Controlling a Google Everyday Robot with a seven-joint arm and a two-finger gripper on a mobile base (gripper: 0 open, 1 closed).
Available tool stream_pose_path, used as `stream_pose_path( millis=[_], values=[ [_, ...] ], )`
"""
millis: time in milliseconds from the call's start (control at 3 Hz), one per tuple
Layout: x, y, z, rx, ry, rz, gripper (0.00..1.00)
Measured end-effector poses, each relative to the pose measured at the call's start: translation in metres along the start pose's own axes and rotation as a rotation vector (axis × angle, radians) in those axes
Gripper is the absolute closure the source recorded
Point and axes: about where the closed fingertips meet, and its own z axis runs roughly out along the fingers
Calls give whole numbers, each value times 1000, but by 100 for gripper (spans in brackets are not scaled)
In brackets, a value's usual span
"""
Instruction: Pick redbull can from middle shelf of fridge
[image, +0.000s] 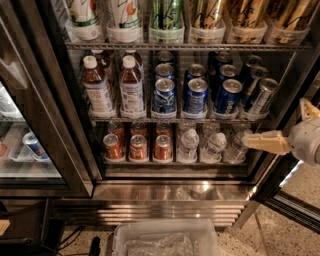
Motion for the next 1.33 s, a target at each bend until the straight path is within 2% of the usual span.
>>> stream_pose_path(
  millis=[333,1000,1333],
  values=[
    [-7,19,6,-29,-58,31,0],
    [-7,20,13,-9,-65,21,0],
    [-8,21,27,30,-83,15,15]
  ],
)
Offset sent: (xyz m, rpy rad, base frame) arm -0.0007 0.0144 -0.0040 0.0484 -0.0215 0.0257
